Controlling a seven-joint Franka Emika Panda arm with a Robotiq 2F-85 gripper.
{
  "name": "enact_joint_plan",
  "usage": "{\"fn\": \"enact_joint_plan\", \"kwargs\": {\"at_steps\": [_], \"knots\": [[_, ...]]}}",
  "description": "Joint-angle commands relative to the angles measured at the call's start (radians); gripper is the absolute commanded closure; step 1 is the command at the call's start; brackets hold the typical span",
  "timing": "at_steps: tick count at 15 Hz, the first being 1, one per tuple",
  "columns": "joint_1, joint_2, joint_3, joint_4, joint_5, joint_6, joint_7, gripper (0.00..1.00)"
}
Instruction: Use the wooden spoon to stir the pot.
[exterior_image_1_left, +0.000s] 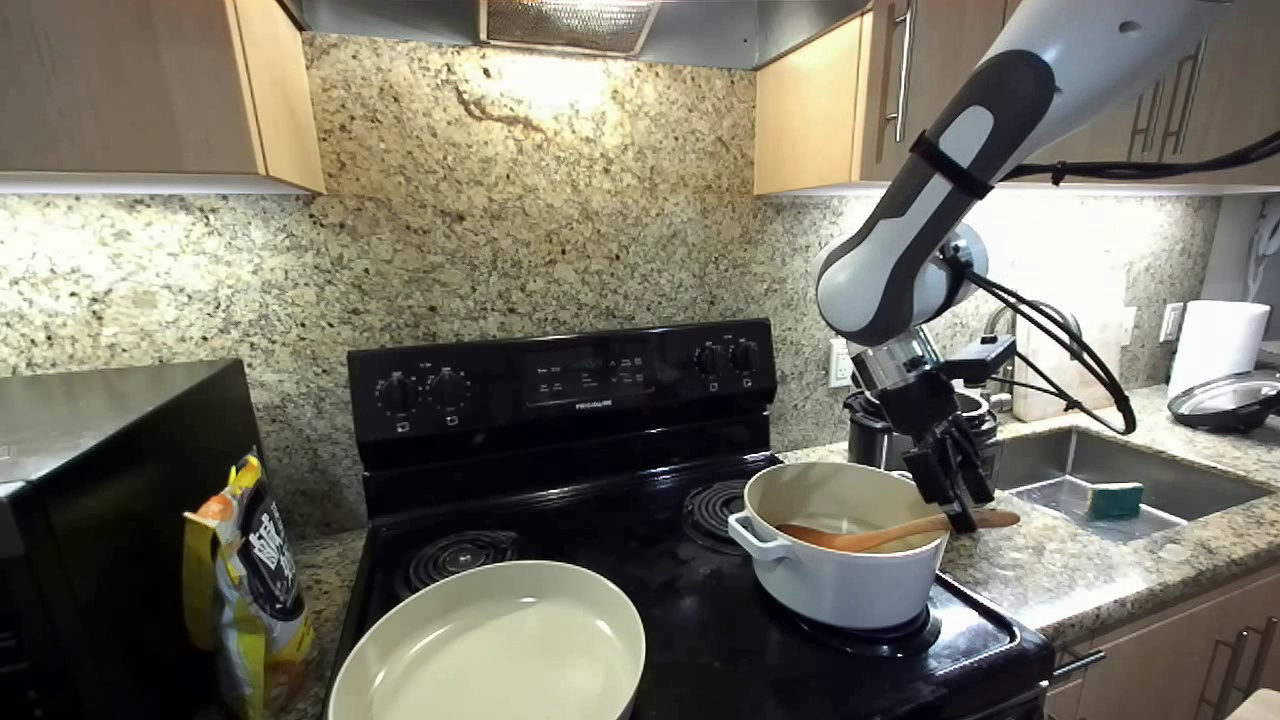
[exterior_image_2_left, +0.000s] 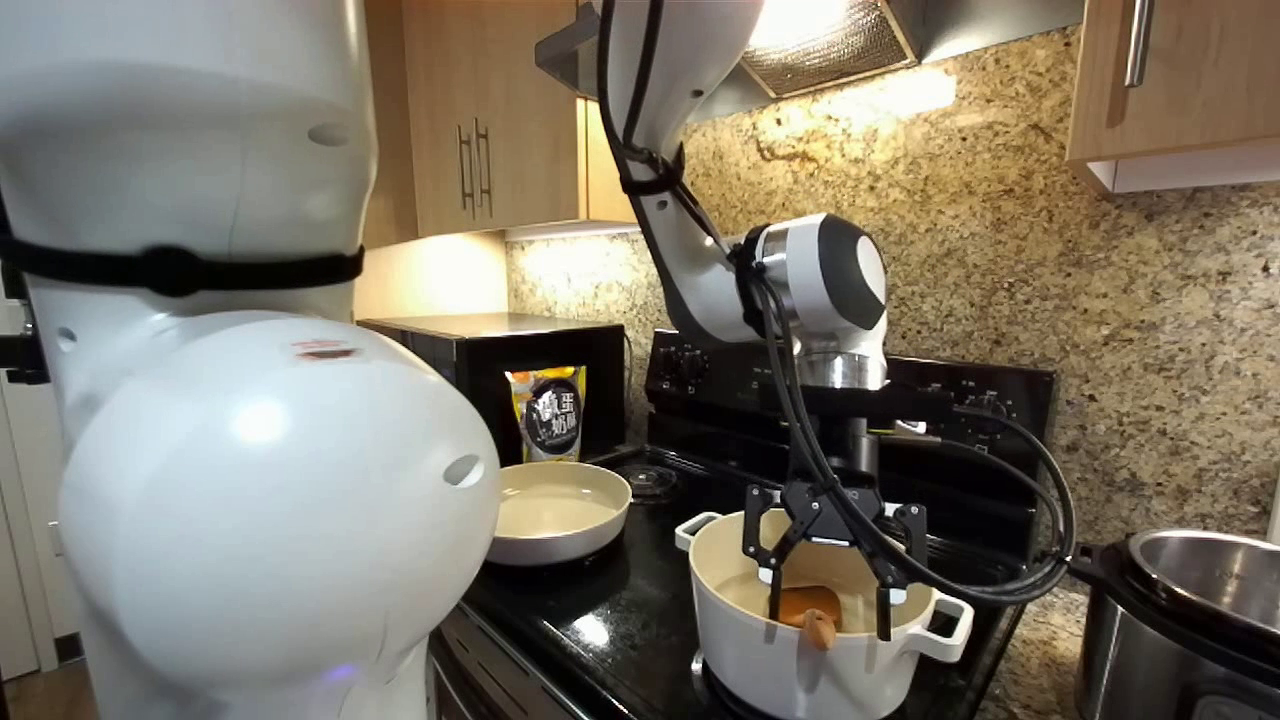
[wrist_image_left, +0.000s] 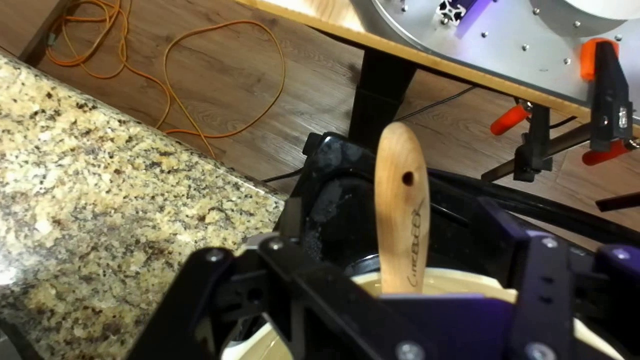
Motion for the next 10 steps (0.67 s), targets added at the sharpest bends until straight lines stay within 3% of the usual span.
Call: {"fn": "enact_joint_plan", "kwargs": {"at_steps": [1,8,9,10], "knots": [[-0.010,0.026,0.006,0.023,0.003,-0.015,-0.064,0.46],[-0.009,0.014,0.010,0.013,-0.008,-0.018,-0.094,0.92],[-0.009,0.008,0.010,0.008,-0.011,-0.016,-0.092,0.96],[-0.008,-0.002,0.012,0.002,-0.016,-0.015,-0.086,0.93]]}}
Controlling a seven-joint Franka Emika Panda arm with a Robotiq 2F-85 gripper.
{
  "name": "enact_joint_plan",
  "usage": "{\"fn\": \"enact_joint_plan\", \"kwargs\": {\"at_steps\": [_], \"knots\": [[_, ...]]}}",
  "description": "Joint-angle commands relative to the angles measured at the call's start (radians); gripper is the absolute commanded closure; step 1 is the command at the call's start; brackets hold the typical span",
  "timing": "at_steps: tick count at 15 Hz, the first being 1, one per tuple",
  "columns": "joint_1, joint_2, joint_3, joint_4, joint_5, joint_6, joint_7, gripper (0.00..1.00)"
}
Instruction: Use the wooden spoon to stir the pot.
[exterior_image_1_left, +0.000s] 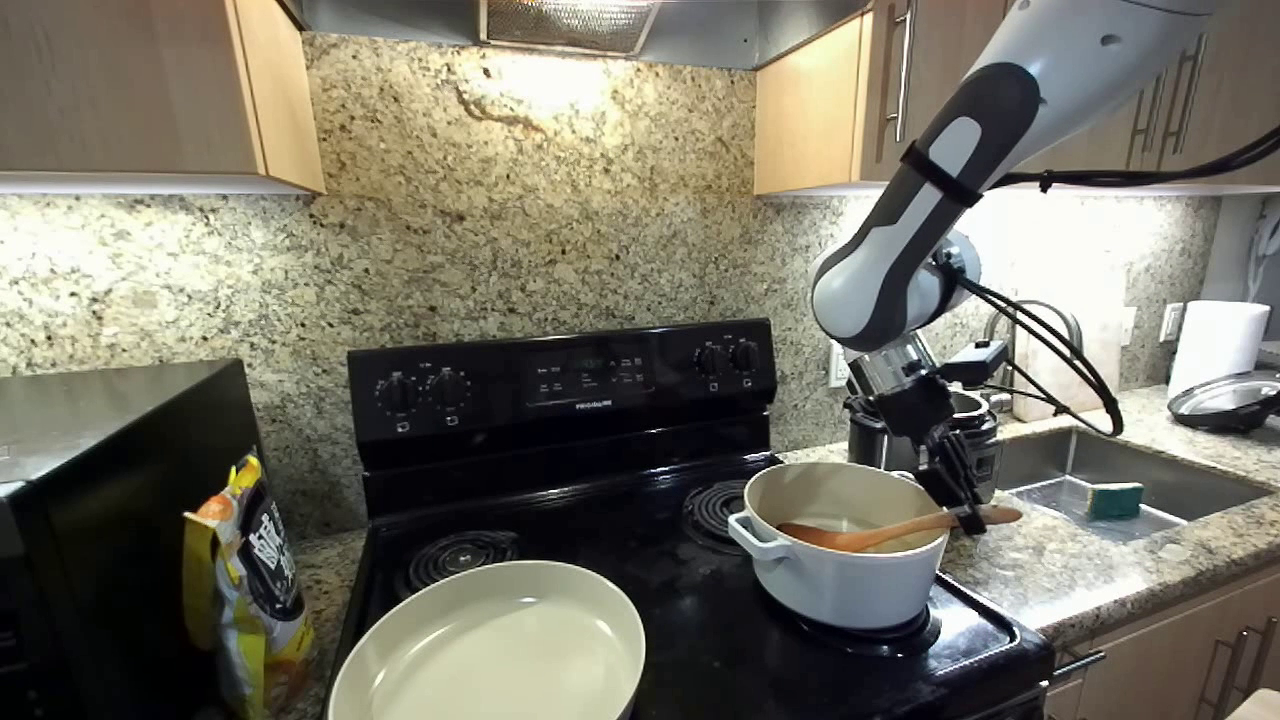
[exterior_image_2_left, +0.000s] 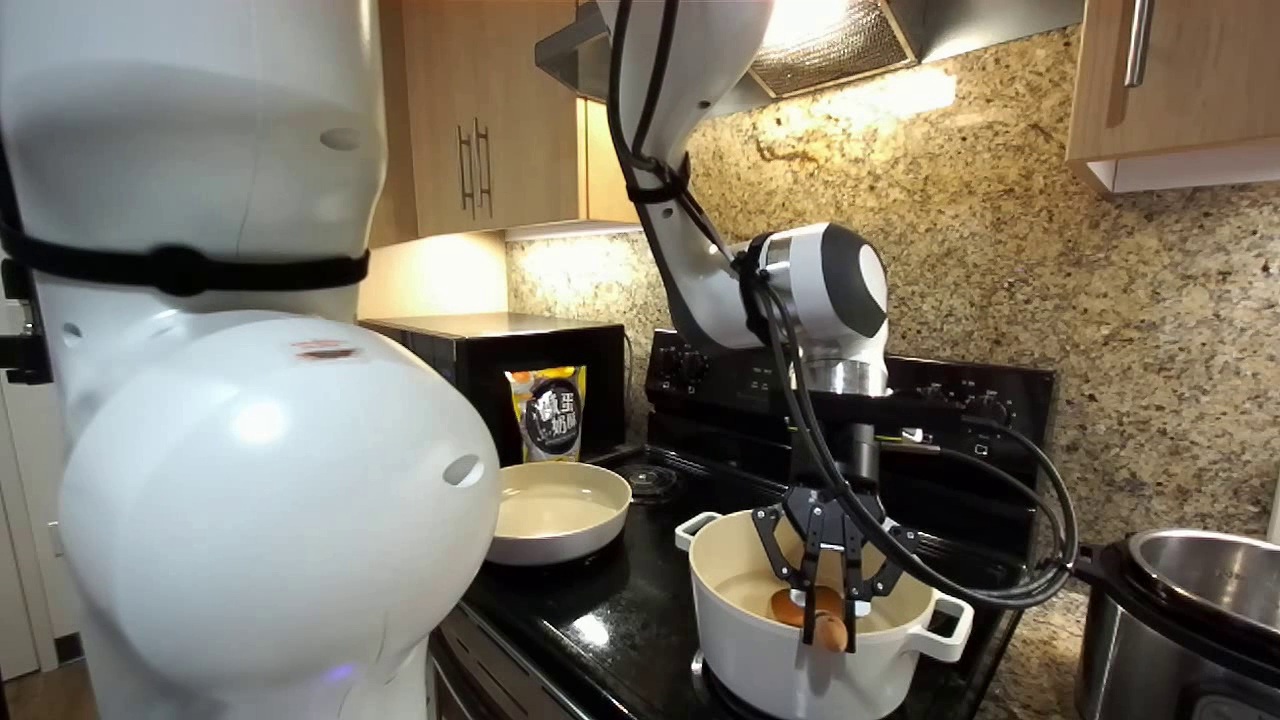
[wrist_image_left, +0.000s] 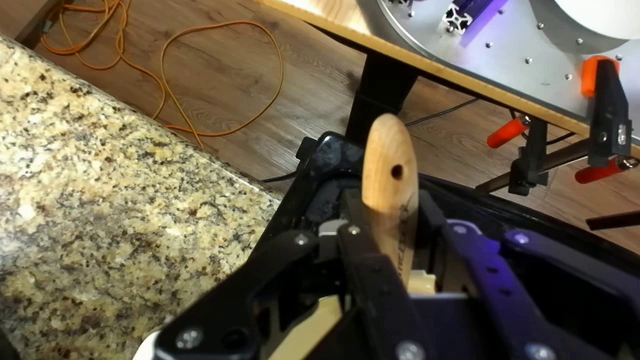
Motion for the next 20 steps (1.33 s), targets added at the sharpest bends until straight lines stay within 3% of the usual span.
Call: {"fn": "enact_joint_plan", "kwargs": {"at_steps": [1,11,20], "knots": [[-0.008,-0.036,0.010,-0.017,-0.016,-0.010,-0.026,0.92],[0.012,-0.111,0.038,-0.016,-0.081,-0.073,0.050,0.92],[0.013,-0.117,0.063,0.035,-0.206,-0.294,0.125,0.92]]}}
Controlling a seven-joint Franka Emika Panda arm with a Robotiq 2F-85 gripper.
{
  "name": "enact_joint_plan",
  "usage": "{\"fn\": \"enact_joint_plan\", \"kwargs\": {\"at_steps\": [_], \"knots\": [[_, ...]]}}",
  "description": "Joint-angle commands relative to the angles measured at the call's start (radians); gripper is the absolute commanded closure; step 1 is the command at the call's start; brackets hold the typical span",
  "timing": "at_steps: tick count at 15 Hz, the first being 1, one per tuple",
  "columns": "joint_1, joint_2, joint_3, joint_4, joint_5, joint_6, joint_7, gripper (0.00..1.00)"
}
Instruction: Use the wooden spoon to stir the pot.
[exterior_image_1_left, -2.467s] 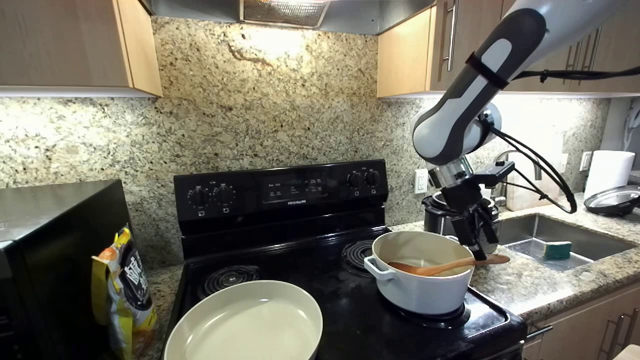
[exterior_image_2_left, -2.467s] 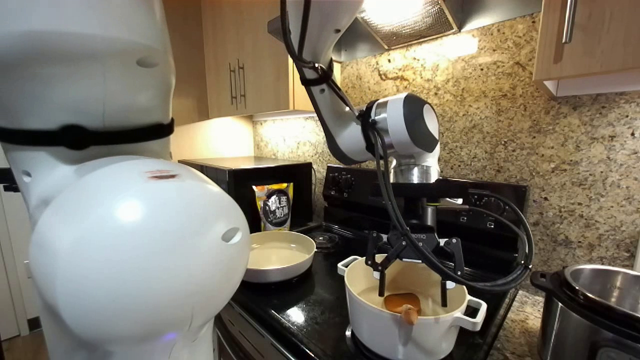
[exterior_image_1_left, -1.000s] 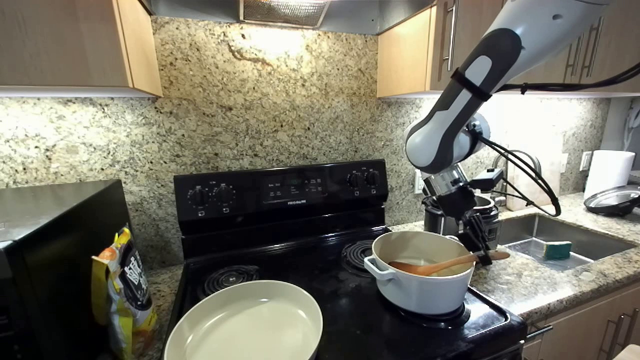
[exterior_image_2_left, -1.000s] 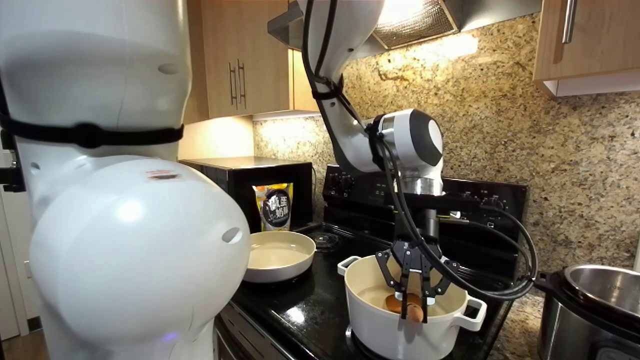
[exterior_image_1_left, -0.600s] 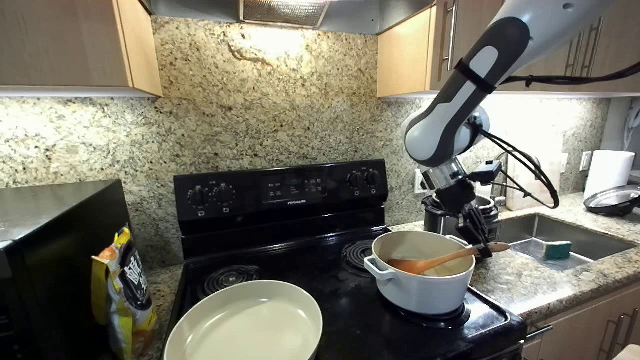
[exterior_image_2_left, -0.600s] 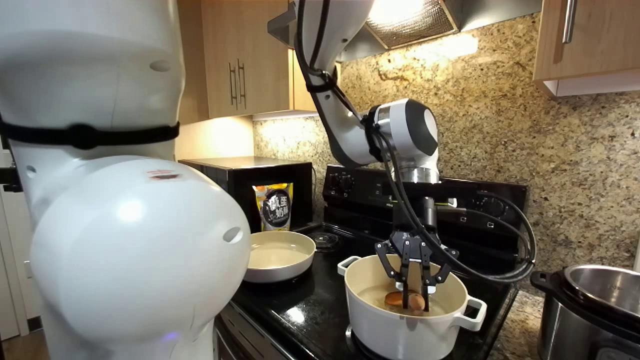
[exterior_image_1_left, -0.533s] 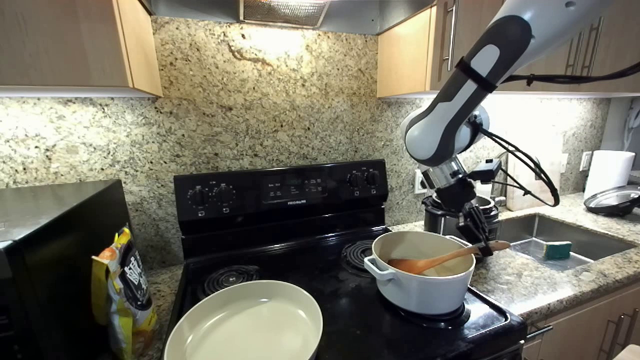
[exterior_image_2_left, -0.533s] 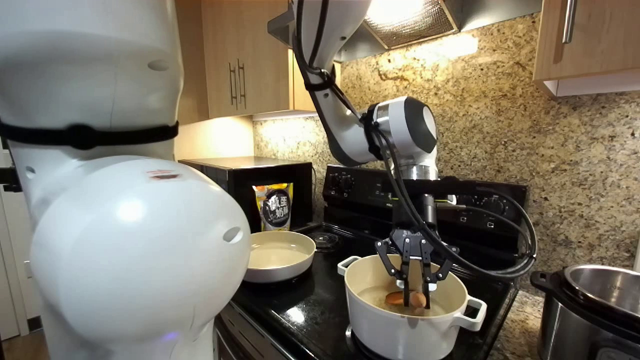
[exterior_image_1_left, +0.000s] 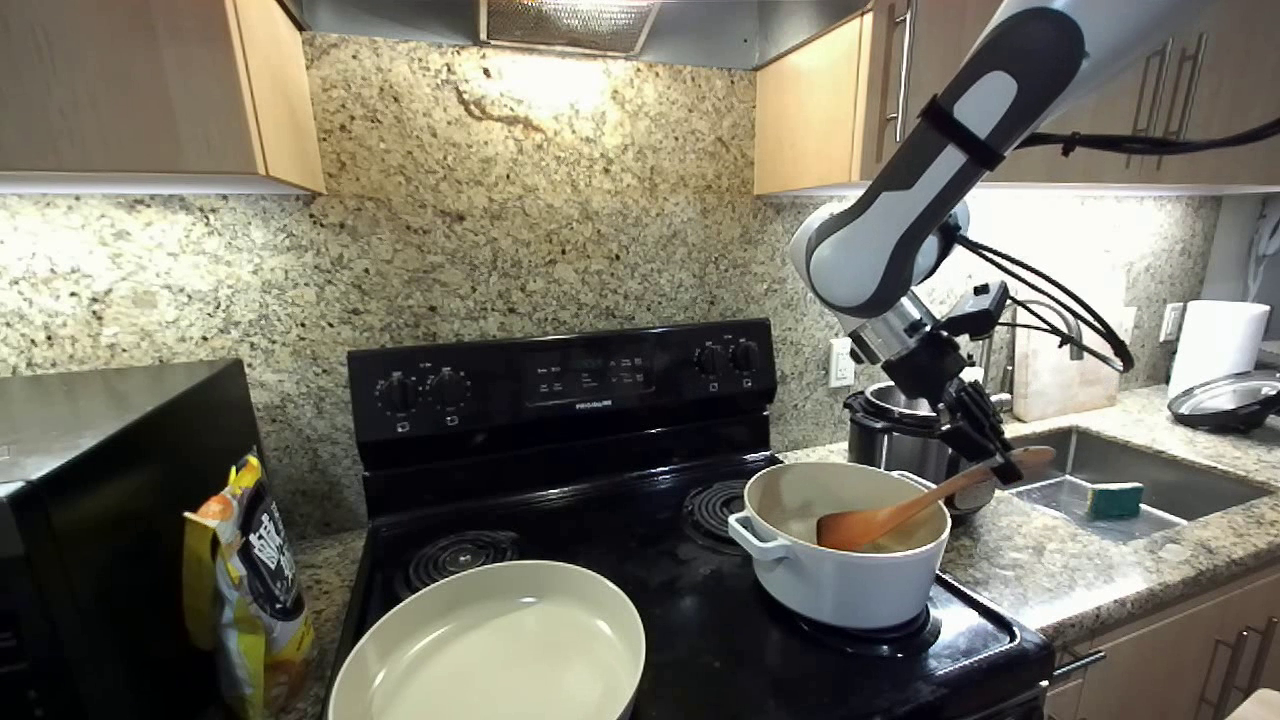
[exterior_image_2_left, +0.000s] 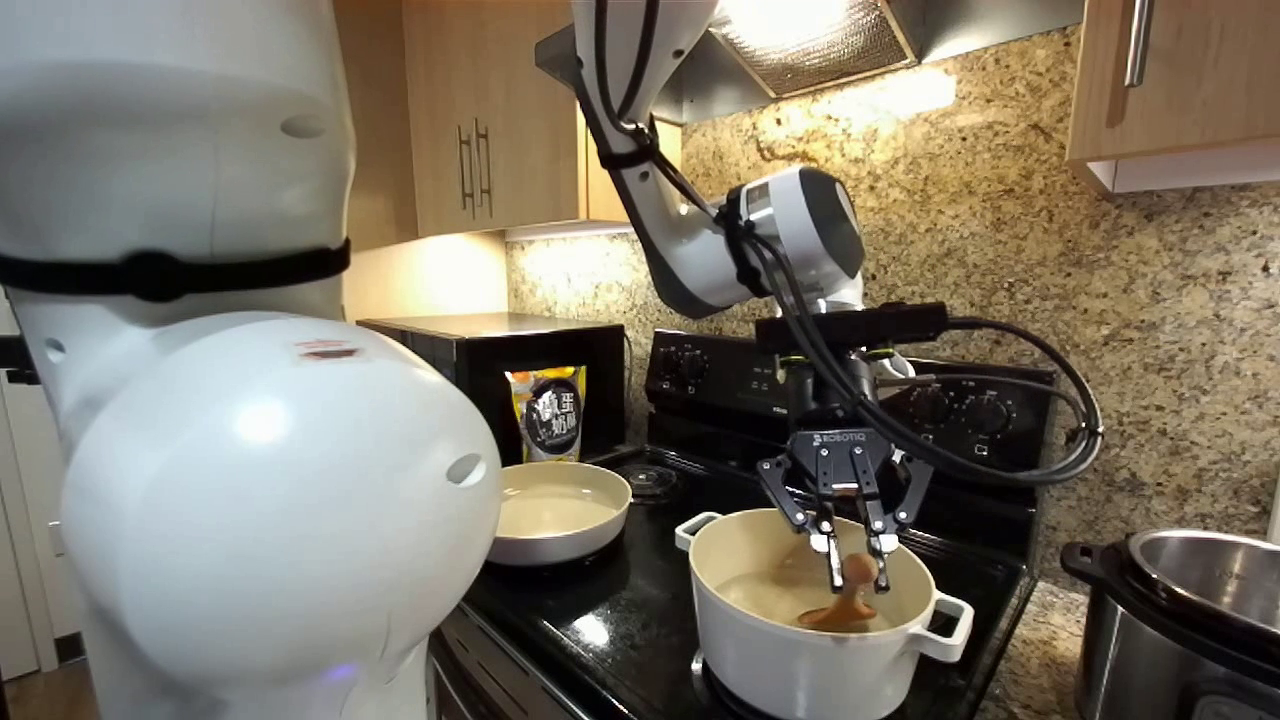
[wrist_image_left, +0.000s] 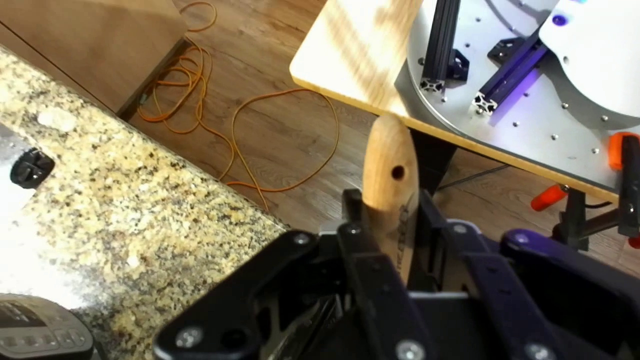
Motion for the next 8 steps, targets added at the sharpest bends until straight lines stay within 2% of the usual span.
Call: {"fn": "enact_joint_plan", "kwargs": {"at_steps": [1,8], "knots": [[0.006,-0.015,0.010,0.011,-0.057,-0.098,0.020,0.92],[0.057,0.016,0.045,0.021,-0.036,-0.188,-0.061,0.92]]}}
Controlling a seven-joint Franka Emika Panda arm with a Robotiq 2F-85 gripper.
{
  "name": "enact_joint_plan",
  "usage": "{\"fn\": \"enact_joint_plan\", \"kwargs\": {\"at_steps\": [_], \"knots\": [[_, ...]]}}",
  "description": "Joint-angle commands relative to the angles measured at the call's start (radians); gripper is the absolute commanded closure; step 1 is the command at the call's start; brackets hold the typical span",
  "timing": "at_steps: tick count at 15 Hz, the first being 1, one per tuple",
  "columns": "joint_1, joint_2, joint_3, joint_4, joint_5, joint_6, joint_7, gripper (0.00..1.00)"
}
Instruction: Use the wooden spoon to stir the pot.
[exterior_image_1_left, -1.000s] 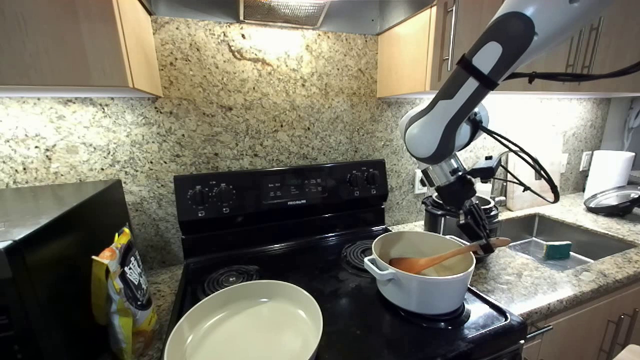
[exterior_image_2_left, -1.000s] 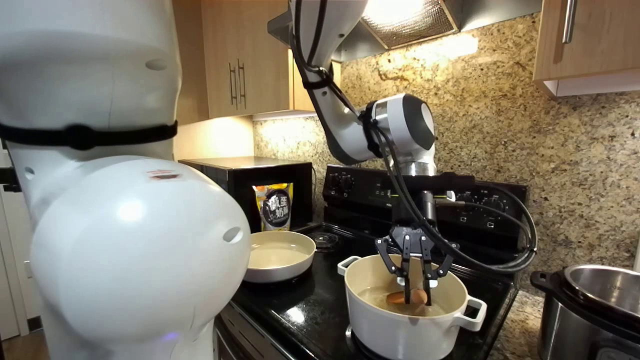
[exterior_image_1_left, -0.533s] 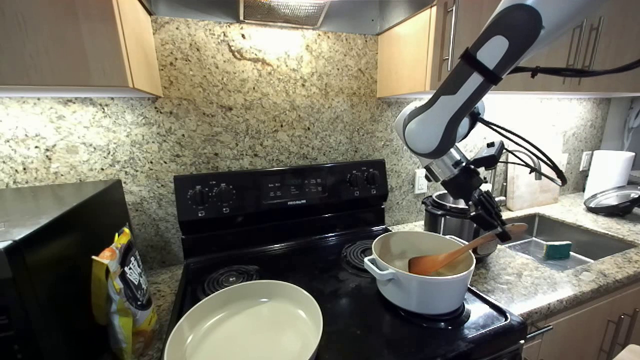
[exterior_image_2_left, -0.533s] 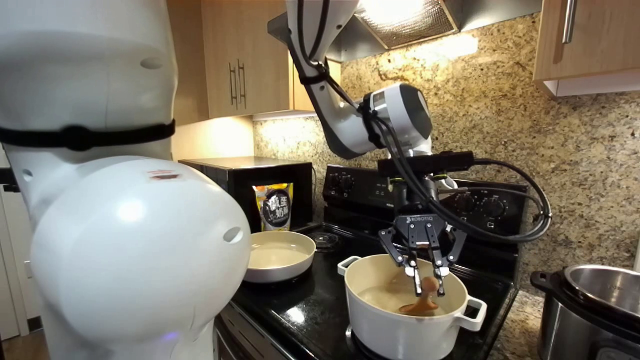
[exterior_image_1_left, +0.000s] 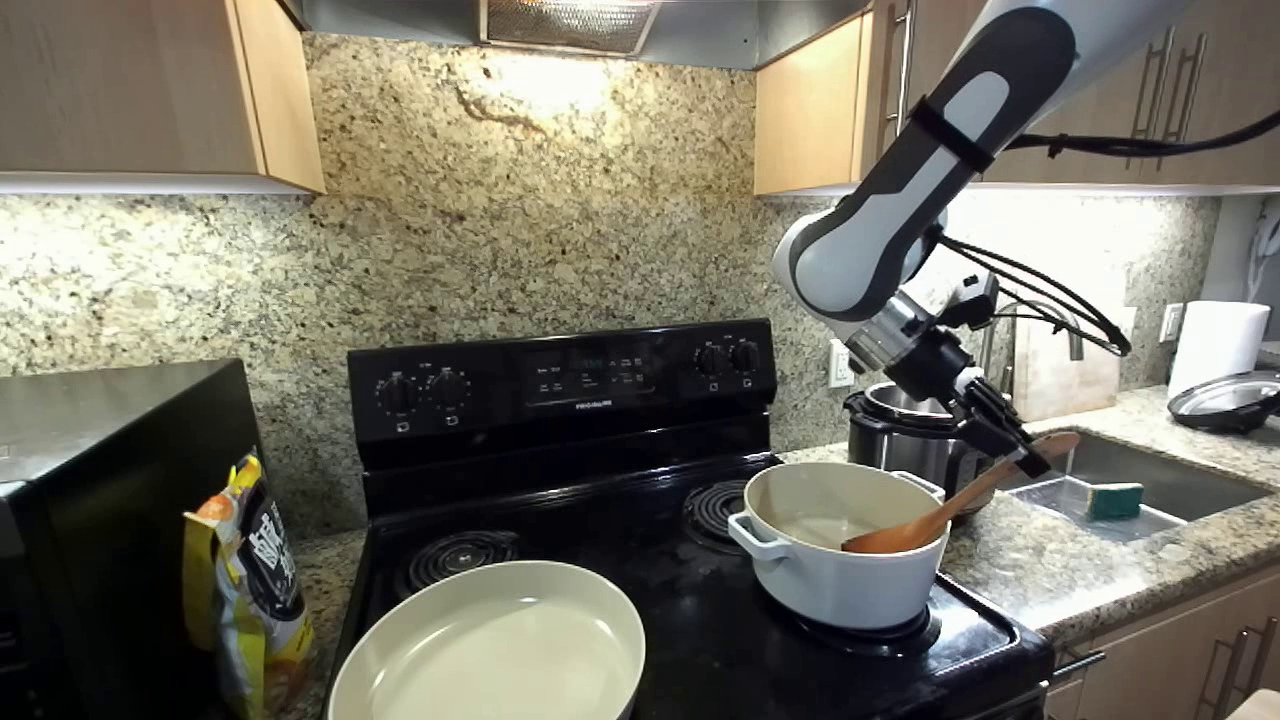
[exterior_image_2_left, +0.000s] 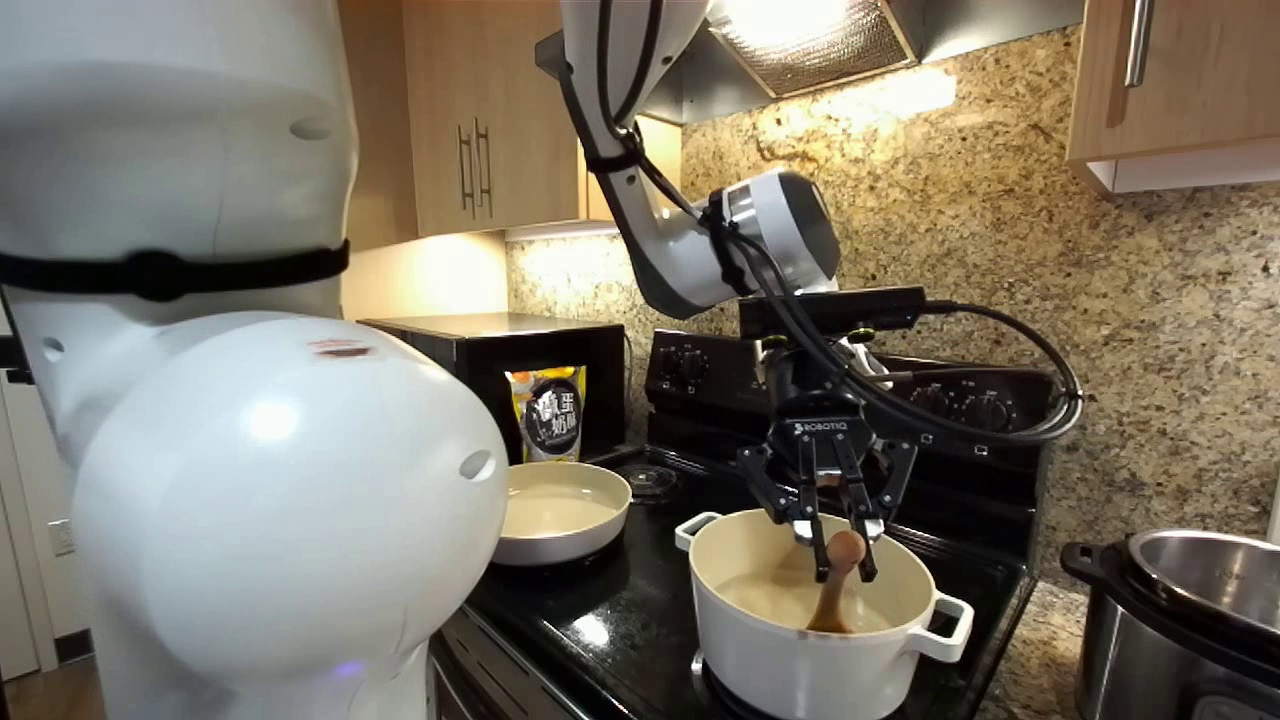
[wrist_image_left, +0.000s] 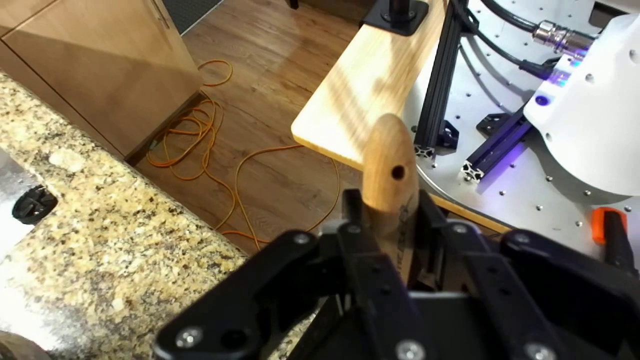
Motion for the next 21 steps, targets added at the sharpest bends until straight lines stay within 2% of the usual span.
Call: {"fn": "enact_joint_plan", "kwargs": {"at_steps": [1,10,21], "knots": [[0.030,0.012,0.024,0.014,0.006,-0.037,-0.046,0.92],[0.025,0.077,0.013,0.114,0.035,-0.005,-0.015,0.92],[0.011,0.088,-0.006,0.095,0.040,-0.008,-0.016,0.92]]}}
